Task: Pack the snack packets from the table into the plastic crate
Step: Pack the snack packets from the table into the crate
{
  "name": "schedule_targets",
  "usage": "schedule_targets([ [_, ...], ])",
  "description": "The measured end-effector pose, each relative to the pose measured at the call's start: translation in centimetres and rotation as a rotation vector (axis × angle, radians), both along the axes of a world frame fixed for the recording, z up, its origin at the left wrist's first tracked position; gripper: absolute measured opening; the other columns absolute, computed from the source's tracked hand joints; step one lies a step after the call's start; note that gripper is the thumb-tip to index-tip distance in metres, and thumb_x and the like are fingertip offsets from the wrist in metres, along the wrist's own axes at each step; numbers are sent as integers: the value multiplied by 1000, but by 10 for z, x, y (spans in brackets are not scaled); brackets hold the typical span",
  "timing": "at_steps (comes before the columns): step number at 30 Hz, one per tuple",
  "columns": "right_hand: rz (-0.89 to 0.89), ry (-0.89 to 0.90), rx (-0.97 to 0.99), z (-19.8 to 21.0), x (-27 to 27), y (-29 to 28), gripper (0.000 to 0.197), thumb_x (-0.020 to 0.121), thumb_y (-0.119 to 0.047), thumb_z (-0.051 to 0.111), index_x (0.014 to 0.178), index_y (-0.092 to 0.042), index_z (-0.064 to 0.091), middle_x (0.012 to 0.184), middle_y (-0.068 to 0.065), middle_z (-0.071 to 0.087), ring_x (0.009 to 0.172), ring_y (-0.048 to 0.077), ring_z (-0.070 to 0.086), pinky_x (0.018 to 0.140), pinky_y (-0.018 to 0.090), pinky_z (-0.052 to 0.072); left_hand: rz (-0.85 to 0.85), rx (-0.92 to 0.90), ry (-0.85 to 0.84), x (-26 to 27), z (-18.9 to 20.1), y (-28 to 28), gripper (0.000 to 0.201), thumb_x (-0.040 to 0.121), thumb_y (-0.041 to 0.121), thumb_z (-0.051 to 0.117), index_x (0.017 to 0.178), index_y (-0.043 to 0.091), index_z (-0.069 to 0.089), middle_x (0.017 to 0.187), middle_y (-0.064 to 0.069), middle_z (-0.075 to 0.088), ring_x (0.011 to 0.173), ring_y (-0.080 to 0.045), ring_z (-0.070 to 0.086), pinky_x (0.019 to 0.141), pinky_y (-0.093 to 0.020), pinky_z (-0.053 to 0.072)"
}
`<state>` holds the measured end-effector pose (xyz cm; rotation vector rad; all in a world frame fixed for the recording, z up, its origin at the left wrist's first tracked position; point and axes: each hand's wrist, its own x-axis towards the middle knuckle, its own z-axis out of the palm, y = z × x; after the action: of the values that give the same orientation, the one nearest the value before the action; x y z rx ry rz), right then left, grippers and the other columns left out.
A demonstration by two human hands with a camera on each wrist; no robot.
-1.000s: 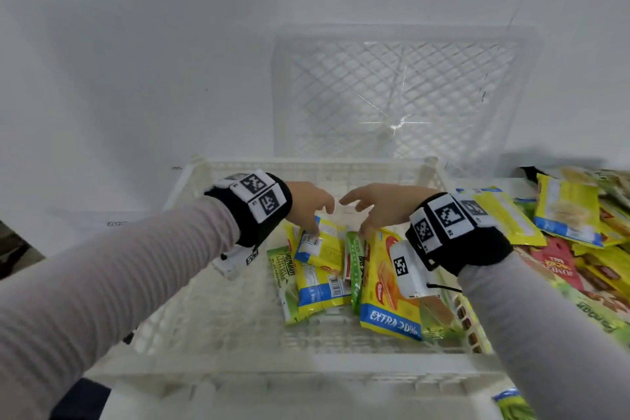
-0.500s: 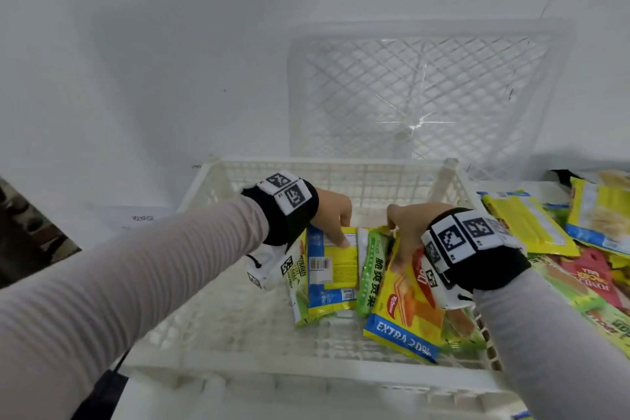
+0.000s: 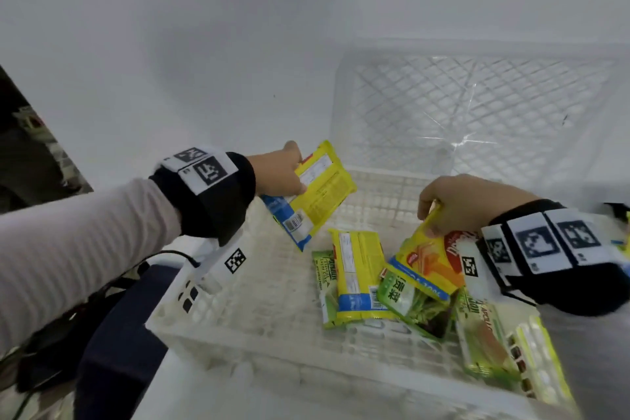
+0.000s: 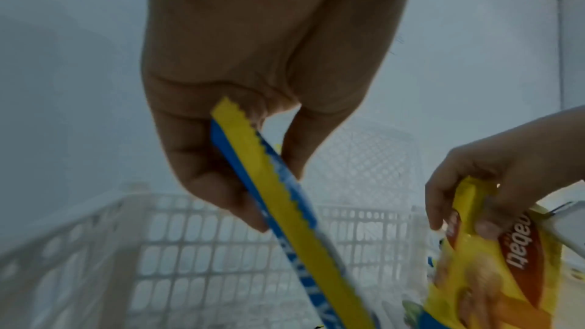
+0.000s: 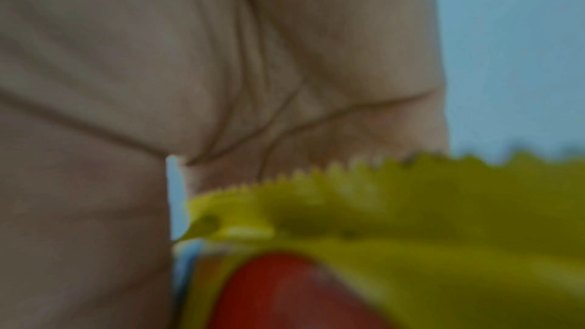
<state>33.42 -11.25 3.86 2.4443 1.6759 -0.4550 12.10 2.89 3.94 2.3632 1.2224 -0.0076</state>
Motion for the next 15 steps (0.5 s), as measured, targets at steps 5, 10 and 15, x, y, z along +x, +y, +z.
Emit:
schedule_targets([
  [5,-79,180,356,9,-21,30,32,84,-21,59,116,-20,61,117,7,58,93,21,56,71,27,45,153,96,-32,-24,-20,-3,42,89,-4,39,127,0,23,66,-7,39,68,-27,46,61,-32,35],
  [10,-287,601,392,-23,-74,59,33,90,-2,40,122,-3,47,120,17,51,88,32,64,64,42,59,130,59,92,-32,-45,-6,34,86,-3,36,118,8,34,92,-16,51,87,-36,56,67,-33,37],
  [15,-305,603,308,-61,-104,72,37,97,-5,37,132,6,32,130,26,46,118,41,49,99,47,43,153,106,285,-25,-67,-7,39,90,1,36,129,-2,31,129,-25,42,117,-42,48,91,-41,42],
])
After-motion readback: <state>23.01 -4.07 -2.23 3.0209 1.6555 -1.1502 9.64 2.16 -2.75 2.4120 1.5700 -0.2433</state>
